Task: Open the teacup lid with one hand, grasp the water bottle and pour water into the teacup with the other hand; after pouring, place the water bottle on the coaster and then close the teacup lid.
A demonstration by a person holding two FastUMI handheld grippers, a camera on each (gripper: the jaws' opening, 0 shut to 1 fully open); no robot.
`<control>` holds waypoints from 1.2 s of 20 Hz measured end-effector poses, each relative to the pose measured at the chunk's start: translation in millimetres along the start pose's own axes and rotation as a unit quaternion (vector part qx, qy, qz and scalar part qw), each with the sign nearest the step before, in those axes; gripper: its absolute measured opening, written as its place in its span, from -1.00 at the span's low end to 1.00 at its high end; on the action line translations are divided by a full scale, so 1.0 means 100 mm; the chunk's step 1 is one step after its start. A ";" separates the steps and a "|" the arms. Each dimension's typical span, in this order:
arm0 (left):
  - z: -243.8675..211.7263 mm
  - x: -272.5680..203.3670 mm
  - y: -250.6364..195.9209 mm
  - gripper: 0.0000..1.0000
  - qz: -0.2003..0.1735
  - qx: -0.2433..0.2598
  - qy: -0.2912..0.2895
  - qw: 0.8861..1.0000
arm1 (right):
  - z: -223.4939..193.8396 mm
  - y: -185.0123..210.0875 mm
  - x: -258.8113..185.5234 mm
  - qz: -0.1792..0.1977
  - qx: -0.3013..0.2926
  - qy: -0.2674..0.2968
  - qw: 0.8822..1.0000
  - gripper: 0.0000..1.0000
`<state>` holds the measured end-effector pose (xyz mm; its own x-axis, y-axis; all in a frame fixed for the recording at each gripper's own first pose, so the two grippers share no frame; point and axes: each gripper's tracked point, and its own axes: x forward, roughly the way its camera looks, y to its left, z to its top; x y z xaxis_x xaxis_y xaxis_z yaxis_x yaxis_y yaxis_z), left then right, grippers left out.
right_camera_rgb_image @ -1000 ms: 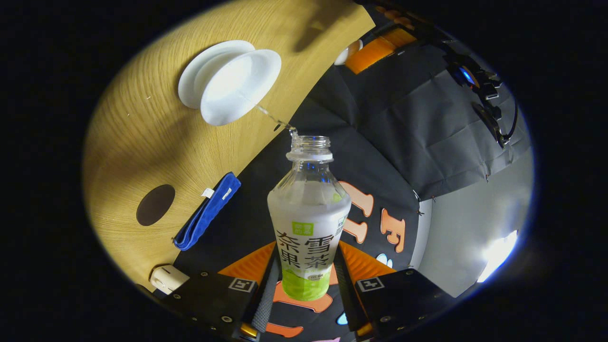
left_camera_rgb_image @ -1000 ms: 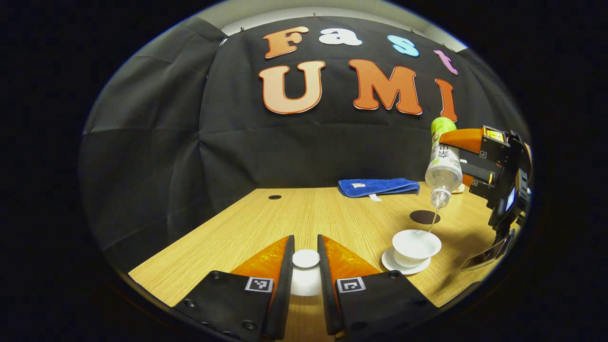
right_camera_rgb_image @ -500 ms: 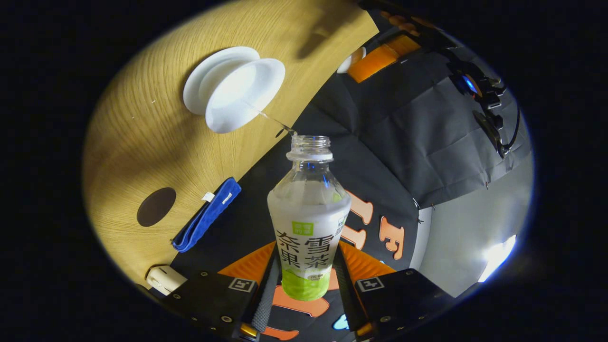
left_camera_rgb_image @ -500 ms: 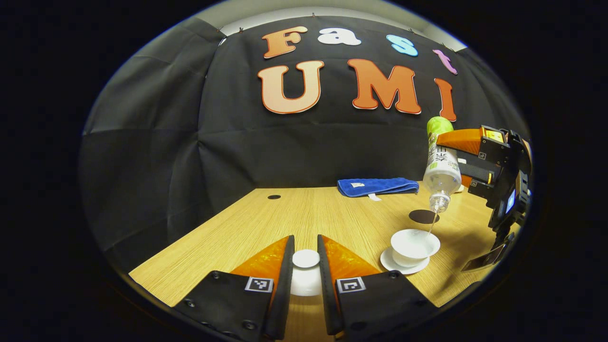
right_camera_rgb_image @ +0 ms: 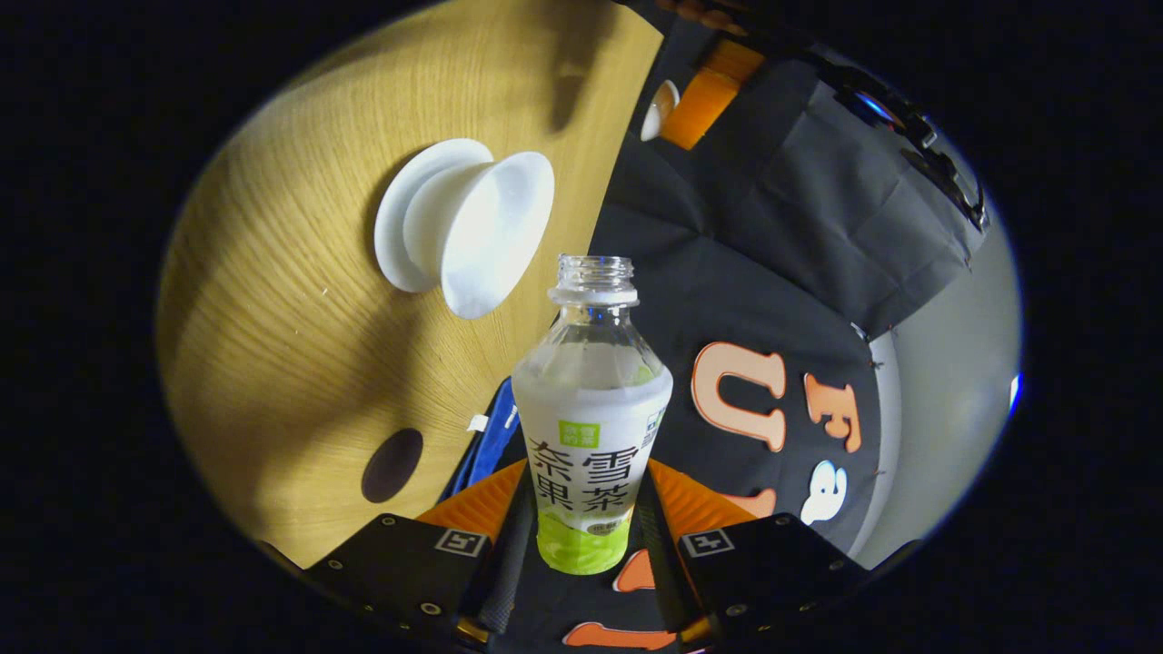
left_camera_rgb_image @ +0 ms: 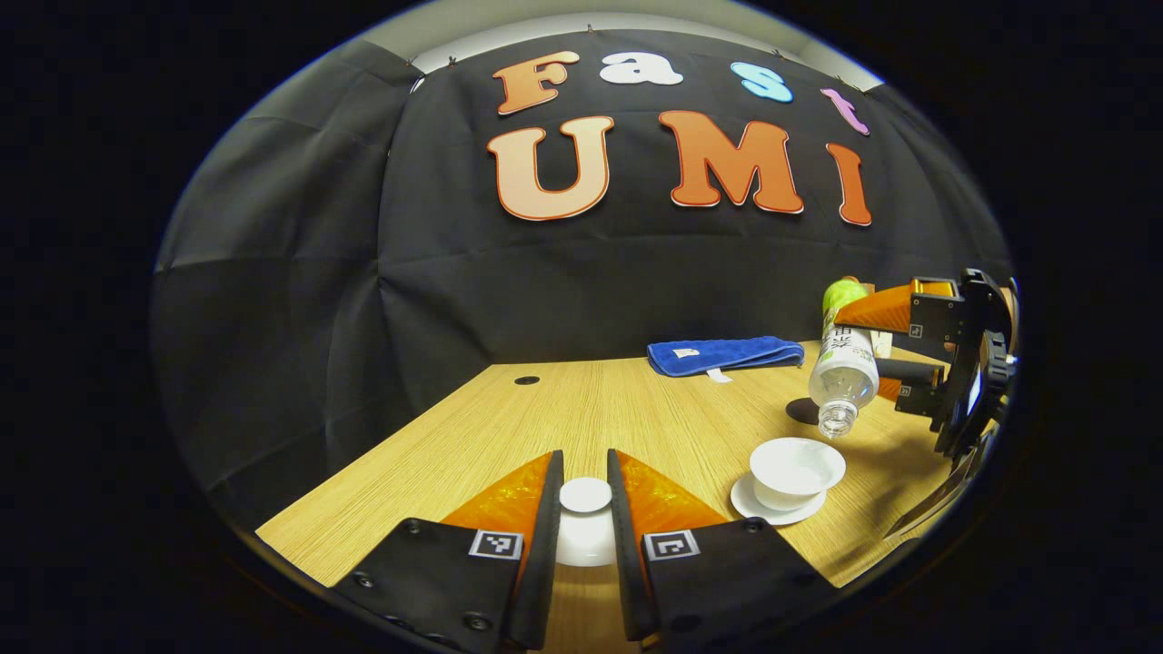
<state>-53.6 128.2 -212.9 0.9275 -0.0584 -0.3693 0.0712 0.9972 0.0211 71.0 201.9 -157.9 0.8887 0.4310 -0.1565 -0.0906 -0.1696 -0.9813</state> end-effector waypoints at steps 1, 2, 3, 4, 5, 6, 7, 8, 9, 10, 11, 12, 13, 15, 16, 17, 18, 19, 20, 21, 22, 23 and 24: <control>0.01 0.00 -0.02 -0.34 -0.002 -0.001 -0.001 1.000 | 0.00 0.07 0.01 0.011 0.042 0.003 0.999 0.26; 0.02 -0.02 -0.03 -0.31 -0.004 -0.002 -0.001 1.000 | -0.02 0.15 0.02 0.023 0.091 0.008 0.996 0.26; 0.04 -0.01 -0.07 -0.31 -0.005 -0.003 -0.002 1.000 | -0.04 0.20 0.01 0.032 0.132 0.015 0.991 0.26; 0.06 -0.01 -0.09 -0.31 -0.006 -0.002 -0.003 1.000 | -0.08 0.23 0.02 0.034 0.170 0.020 0.985 0.27; 0.08 0.01 -0.11 -0.31 -0.007 -0.001 -0.003 1.000 | -0.14 0.21 0.00 0.032 0.206 0.025 0.978 0.27; 0.09 0.02 -0.13 -0.31 -0.007 0.001 -0.005 1.000 | -0.21 0.14 -0.01 0.030 0.243 0.029 0.969 0.27; 0.12 0.00 -0.15 -0.31 -0.008 0.002 -0.006 1.000 | -0.28 0.08 0.00 0.028 0.283 0.032 0.958 0.27; 0.14 0.00 -0.16 -0.31 -0.008 0.003 -0.009 1.000 | -0.35 0.00 0.05 0.025 0.322 0.035 0.946 0.27; 0.17 0.00 -0.18 -0.31 -0.008 0.003 -0.011 1.000 | -0.44 -0.05 0.08 0.021 0.362 0.039 0.931 0.27; 0.20 0.00 -0.21 -0.31 -0.008 0.002 -0.014 1.000 | -0.55 -0.07 0.09 0.017 0.403 0.044 0.914 0.27; 0.21 -0.01 -0.23 -0.31 -0.009 0.002 -0.015 1.000 | -0.62 -0.07 0.12 0.020 0.441 0.050 0.896 0.27; 0.23 -0.01 -0.26 -0.31 -0.009 0.002 -0.016 1.000 | -0.68 -0.07 0.14 0.018 0.477 0.057 0.877 0.27; 0.24 -0.01 -0.28 -0.31 -0.010 0.001 -0.018 1.000 | -0.77 -0.08 0.15 0.012 0.511 0.065 0.857 0.27; 0.29 -0.04 -0.34 -0.31 -0.014 -0.001 -0.023 1.000 | -0.85 0.03 0.20 0.021 0.579 0.073 0.812 0.27; 0.32 -0.04 -0.36 -0.31 -0.016 -0.001 -0.026 1.000 | -0.85 0.09 0.21 0.026 0.607 0.075 0.791 0.27; 0.33 -0.04 -0.38 -0.31 -0.016 0.001 -0.028 0.999 | -0.88 0.13 0.23 0.029 0.630 0.078 0.772 0.27; 0.35 -0.05 -0.40 -0.29 -0.018 0.002 -0.030 0.999 | -0.92 0.16 0.24 0.031 0.649 0.083 0.755 0.27; 0.37 -0.05 -0.43 -0.31 -0.019 0.002 -0.031 0.999 | -0.94 0.21 0.25 0.032 0.664 0.088 0.742 0.27; 0.38 -0.06 -0.45 -0.31 -0.021 0.003 -0.032 0.999 | -0.96 0.26 0.27 0.035 0.677 0.090 0.729 0.27; 0.39 -0.06 -0.46 -0.31 -0.021 0.004 -0.033 0.999 | -0.97 0.29 0.29 0.038 0.690 0.090 0.717 0.27; 0.39 -0.07 -0.47 -0.31 -0.021 0.005 -0.034 0.999 | -0.97 0.32 0.30 0.039 0.701 0.091 0.706 0.27; 0.40 -0.07 -0.48 -0.31 -0.021 0.004 -0.035 0.999 | -0.99 0.36 0.32 0.038 0.711 0.092 0.696 0.27; 0.41 -0.07 -0.49 -0.31 -0.021 0.002 -0.035 0.999 | -0.99 0.40 0.36 0.039 0.723 0.093 0.683 0.27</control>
<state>-48.4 78.1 -173.6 0.9470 -0.1044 -0.3038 0.1127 0.9936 0.0097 143.9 123.2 -191.3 0.8855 0.3277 -0.3295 -0.3705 0.9258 -0.0751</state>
